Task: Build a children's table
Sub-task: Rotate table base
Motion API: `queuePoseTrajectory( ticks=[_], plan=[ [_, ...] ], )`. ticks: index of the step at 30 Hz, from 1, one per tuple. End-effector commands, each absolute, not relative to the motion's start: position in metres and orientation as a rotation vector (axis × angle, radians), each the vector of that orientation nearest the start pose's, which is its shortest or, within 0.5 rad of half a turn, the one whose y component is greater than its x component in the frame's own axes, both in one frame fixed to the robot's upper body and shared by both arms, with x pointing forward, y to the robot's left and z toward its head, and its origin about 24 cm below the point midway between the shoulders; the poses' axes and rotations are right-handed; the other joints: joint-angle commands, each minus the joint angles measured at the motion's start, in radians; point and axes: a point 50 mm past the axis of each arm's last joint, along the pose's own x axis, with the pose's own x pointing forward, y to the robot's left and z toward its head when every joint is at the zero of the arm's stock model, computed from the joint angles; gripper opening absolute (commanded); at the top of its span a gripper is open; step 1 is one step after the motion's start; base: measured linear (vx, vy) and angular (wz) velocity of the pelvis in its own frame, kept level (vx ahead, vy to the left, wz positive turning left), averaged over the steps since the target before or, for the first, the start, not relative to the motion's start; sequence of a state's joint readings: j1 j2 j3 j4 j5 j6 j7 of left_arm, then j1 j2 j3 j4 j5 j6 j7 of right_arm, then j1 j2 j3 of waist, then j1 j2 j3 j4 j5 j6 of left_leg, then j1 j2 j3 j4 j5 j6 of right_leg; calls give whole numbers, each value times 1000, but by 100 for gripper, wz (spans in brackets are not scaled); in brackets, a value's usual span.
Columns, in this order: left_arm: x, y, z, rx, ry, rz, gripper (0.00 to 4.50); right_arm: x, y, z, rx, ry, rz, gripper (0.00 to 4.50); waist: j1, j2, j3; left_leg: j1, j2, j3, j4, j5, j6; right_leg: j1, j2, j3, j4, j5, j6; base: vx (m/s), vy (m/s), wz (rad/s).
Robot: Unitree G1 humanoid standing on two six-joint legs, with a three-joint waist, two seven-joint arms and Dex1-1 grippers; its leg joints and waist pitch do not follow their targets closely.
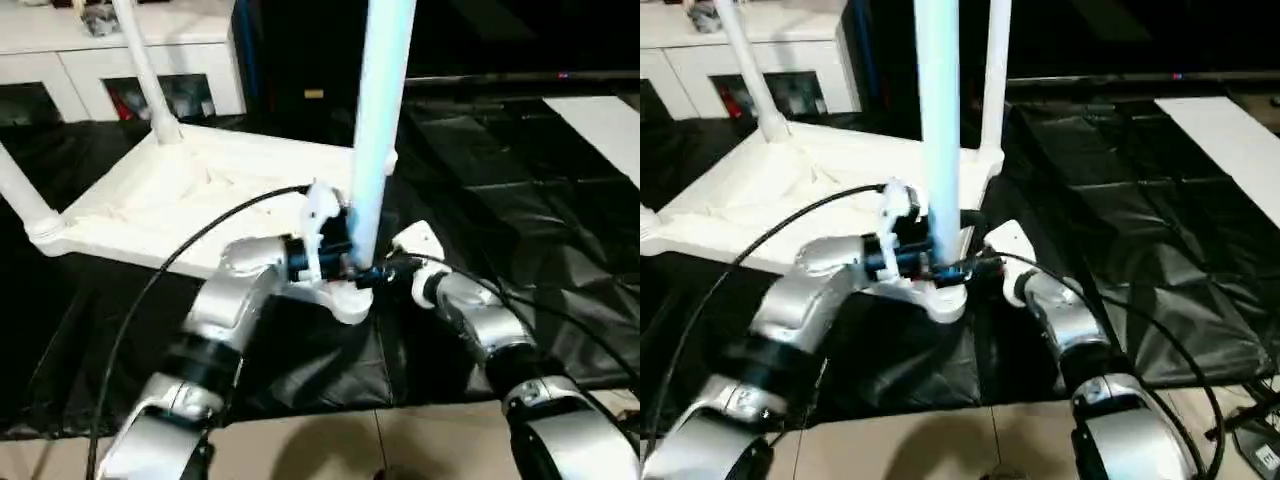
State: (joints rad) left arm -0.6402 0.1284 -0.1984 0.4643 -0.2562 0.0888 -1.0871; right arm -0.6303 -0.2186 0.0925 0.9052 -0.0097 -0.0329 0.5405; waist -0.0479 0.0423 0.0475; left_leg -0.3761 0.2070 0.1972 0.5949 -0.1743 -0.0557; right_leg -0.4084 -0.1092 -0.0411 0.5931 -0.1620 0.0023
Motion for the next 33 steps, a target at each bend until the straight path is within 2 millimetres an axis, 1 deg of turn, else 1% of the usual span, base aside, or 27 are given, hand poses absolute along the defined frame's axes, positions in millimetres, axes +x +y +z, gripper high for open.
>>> queuePoseTrajectory(
  ticks=[1, 2, 3, 4, 5, 6, 8, 9, 10, 12, 14, 15, 16, 17, 18, 20, 21, 22, 23, 24, 25, 26, 27, 29, 30, 32, 33],
  plan=[
    [325, 70, 105, 96, 13, -1394, 444, 349, -157, 36, -234, 274, 615, 324, 9, -4, -73, 9, 4, -3, -65, -305, 66, 54, -7, 8, -66, -196, -265, 0, 0, 0],
    [326, 78, 101, 126, 44, -1410, 444, 347, -163, 38, -242, 268, 630, 324, 9, -5, -72, 8, 4, -2, -65, -299, 69, 55, -6, 8, -64, -190, -268, 0, 0, 0],
    [327, 89, 98, 167, 88, -1428, 444, 344, -171, 40, -253, 262, 655, 324, 15, -1, -73, 9, 4, 0, -62, -281, 77, 57, -5, 7, -60, -175, -271, 0, 0, 0],
    [328, 91, 97, 179, 100, -1432, 444, 343, -173, 41, -256, 261, 662, 324, 18, -1, -72, 9, 4, 1, -63, -282, 80, 56, -4, 7, -62, -177, -273, 0, 0, 0],
    [330, 103, 92, 251, 159, -1444, 444, 340, -181, 43, -275, 257, 697, 324, 22, 6, -73, 11, 5, 1, -61, -272, 81, 56, -5, 7, -60, -167, -277, 0, 0, 0],
    [332, 112, 88, 320, 200, -1439, 444, 336, -187, 46, -292, 258, 729, 324, 22, 4, -72, 13, 5, 2, -62, -277, 85, 54, -3, 7, -64, -170, -276, 0, 0, 0],
    [335, 122, 84, 404, 259, -1431, 444, 332, -193, 48, -323, 260, 774, 324, 30, 5, -72, 15, 6, 2, -61, -285, 83, 53, -4, 7, -63, -169, -276, 0, 0, 0],
    [336, 123, 84, 414, 263, -1429, 444, 331, -194, 49, -326, 261, 777, 324, 35, 6, -72, 14, 8, 1, -62, -288, 75, 55, -7, 8, -59, -168, -281, 0, 0, 0],
    [339, 128, 82, 472, 289, -1413, 444, 329, -198, 50, -346, 264, 799, 324, 36, 4, -70, 13, 6, 1, -63, -292, 75, 54, -7, 7, -62, -179, -279, 0, 0, 0],
    [343, 132, 81, 532, 312, -1380, 416, 326, -201, 52, -362, 267, 824, 324, 38, 11, -70, 15, 6, 0, -63, -309, 67, 53, -7, 7, -65, -198, -272, 0, 0, 0],
    [347, 135, 79, 590, 333, -1348, 416, 322, -204, 54, -373, 267, 853, 324, 41, 8, -69, 15, 8, 0, -65, -317, 61, 52, -8, 9, -64, -196, -275, 0, 0, 0],
    [351, 137, 78, 650, 343, -1312, 405, 319, -205, 56, -375, 265, 880, 324, 45, 6, -71, 17, 7, 0, -62, -322, 62, 52, -7, 9, -65, -199, -269, 0, 0, 0],
    [353, 138, 78, 676, 344, -1295, 395, 318, -205, 57, -373, 264, 892, 324, 46, 5, -71, 15, 7, -1, -63, -319, 64, 54, -8, 10, -65, -198, -264, 0, 0, 0],
    [354, 138, 78, 691, 342, -1284, 395, 317, -206, 58, -371, 263, 899, 324, 48, 8, -72, 13, 6, -2, -62, -305, 65, 55, -10, 10, -65, -187, -265, 0, 0, 0],
    [355, 137, 78, 691, 341, -1281, 376, 316, -205, 60, -358, 264, 916, 324, 49, 7, -72, 13, 7, -2, -63, -299, 65, 55, -11, 10, -64, -183, -267, 0, 0, 0],
    [357, 135, 78, 702, 337, -1270, 370, 313, -204, 62, -356, 268, 949, 324, 53, 5, -71, 11, 6, -1, -62, -287, 71, 56, -9, 9, -64, -177, -269, 0, 0, 0],
    [358, 133, 77, 708, 336, -1266, 360, 312, -204, 62, -354, 272, 966, 350, 53, 9, -73, 12, 7, -1, -62, -289, 70, 56, -10, 8, -64, -170, -276, 0, 0, 0],
    [359, 132, 76, 721, 336, -1263, 350, 309, -203, 63, -349, 280, 991, 356, 52, 7, -72, 11, 5, -1, -62, -290, 72, 56, -8, 8, -65, -170, -274, 0, 0, 0],
    [359, 132, 76, 724, 340, -1267, 350, 308, -202, 63, -343, 286, 1003, 356, 55, 10, -72, 12, 7, -2, -62, -292, 72, 56, -11, 9, -65, -177, -275, 0, 0, 0],
    [359, 131, 75, 723, 348, -1275, 341, 306, -202, 64, -333, 296, 1019, 356, 56, 9, -71, 11, 6, -2, -63, -294, 73, 56, -10, 8, -67, -182, -273, 0, 0, 0],
    [359, 131, 74, 723, 351, -1278, 330, 305, -202, 64, -328, 302, 1032, 385, 57, 9, -72, 12, 7, -2, -63, -296, 73, 57, -11, 8, -67, -188, -273, 0, 0, 0],
    [359, 131, 73, 723, 353, -1279, 330, 304, -202, 64, -325, 306, 1040, 385, 58, 8, -71, 12, 7, -2, -63, -297, 73, 56, -11, 8, -68, -190, -271, 0, 0, 0],
    [359, 131, 72, 727, 363, -1281, 320, 302, -202, 64, -324, 310, 1045, 397, 56, 6, -71, 10, 6, -2, -63, -297, 70, 55, -11, 8, -68, -194, -272, 0, 0, 0],
    [359, 131, 72, 728, 366, -1280, 309, 302, -202, 64, -324, 311, 1044, 401, 57, 7, -70, 10, 7, -3, -65, -304, 64, 55, -12, 8, -69, -211, -270, 0, 0, 0],
    [360, 131, 71, 725, 371, -1276, 294, 301, -203, 65, -323, 314, 1044, 428, 57, 7, -70, 11, 6, -3, -64, -306, 64, 54, -12, 8, -70, -215, -268, 0, 0, 0],
    [360, 131, 70, 729, 379, -1277, 282, 300, -204, 65, -323, 317, 1045, 444, 56, 6, -70, 10, 7, -4, -65, -308, 62, 54, -13, 8, -71, -221, -262, 0, 0, 0],
    [360, 131, 70, 730, 381, -1277, 274, 300, -204, 65, -323, 317, 1045, 447, 57, 8, -70, 11, 7, -4, -65, -307, 62, 54, -14, 8, -71, -220, -263, 0, 0, 0]
  ],
)
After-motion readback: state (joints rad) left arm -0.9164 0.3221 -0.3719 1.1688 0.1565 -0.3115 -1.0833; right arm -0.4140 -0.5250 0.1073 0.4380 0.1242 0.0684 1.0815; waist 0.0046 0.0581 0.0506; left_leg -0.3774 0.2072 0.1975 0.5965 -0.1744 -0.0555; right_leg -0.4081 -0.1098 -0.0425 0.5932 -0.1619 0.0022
